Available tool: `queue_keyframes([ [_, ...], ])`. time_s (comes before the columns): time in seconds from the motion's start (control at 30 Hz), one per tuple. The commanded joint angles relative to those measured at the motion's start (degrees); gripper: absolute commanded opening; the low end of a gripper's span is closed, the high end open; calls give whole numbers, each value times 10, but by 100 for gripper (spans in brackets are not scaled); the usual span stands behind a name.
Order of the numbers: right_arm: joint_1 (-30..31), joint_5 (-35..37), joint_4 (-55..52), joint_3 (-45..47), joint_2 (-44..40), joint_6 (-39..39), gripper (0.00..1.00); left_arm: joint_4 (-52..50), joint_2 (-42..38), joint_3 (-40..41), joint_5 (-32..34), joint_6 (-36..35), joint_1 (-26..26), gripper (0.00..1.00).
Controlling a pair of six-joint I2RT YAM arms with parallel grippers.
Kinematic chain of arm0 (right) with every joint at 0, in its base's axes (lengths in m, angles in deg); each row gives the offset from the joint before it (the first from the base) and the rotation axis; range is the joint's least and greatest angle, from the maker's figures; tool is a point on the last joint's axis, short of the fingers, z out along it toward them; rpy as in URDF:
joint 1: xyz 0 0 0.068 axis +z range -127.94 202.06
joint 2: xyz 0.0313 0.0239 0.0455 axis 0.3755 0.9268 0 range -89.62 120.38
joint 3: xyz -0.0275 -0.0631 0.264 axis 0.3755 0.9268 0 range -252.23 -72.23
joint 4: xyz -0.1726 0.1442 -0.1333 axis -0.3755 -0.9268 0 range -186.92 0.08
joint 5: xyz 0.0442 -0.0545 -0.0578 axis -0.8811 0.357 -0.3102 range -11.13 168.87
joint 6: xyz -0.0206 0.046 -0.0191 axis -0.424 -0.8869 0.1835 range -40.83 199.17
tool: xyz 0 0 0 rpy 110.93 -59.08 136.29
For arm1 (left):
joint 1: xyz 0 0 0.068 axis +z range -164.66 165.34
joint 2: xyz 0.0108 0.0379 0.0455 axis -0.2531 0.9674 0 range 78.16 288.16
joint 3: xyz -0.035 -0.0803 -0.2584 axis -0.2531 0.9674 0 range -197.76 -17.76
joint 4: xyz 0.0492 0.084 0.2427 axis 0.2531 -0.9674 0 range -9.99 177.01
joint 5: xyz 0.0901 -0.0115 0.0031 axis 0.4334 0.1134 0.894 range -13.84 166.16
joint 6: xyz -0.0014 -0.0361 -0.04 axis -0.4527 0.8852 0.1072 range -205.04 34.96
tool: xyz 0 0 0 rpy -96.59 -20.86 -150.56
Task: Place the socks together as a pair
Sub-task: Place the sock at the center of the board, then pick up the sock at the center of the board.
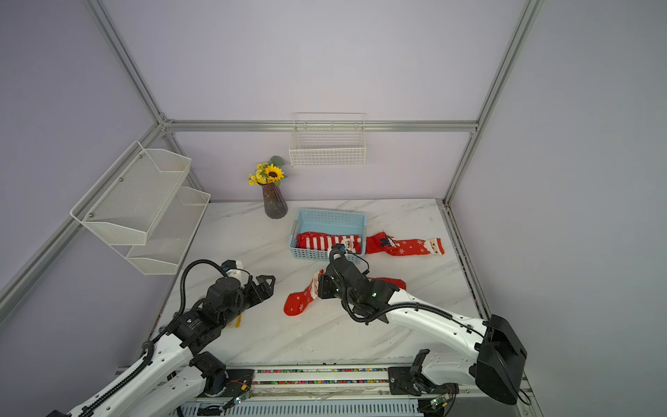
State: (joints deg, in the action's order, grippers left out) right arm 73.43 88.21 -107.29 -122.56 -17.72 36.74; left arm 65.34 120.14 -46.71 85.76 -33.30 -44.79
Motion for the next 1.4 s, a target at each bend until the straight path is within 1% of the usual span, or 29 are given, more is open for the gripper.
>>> queue_keyframes([
  [0.0,-45,56,-24,30,-33,-41,54,24,26,2,2,10,0,95],
  [0.03,-68,56,-30,35,-41,-41,63,25,36,-1,-3,7,0,95],
  [0.07,-88,56,-36,37,-50,-37,65,27,44,-2,-8,5,0,95],
  [0.2,-155,59,-43,22,-59,15,66,36,80,-2,-29,3,0,94],
  [0.27,-194,69,-42,9,-54,50,66,52,101,0,-53,0,1,93],
  [0.43,-332,38,-29,-29,-28,107,66,106,155,8,-114,2,1,92],
  [0.5,-389,12,-22,-47,-9,128,66,121,173,10,-132,-1,2,91],
  [0.63,-508,-84,12,-65,32,149,66,155,201,10,-157,-17,2,91],
  [0.77,-591,-139,38,-88,97,155,66,158,221,0,-172,-39,2,91],
  [0.9,-621,-137,66,-131,171,172,65,167,234,-4,-183,-61,2,91],
  [0.97,-621,-109,60,-165,203,185,64,170,239,-7,-189,-72,2,91],
  [1.07,-622,-89,57,-214,244,227,63,177,244,-4,-201,-88,2,89],
  [1.17,-628,-52,61,-232,277,261,63,184,240,2,-217,-94,2,89],
  [1.27,-633,-54,98,-225,304,277,62,193,237,8,-230,-96,3,88],
  [1.37,-640,-73,93,-248,342,292,61,195,233,11,-243,-96,3,88],
])
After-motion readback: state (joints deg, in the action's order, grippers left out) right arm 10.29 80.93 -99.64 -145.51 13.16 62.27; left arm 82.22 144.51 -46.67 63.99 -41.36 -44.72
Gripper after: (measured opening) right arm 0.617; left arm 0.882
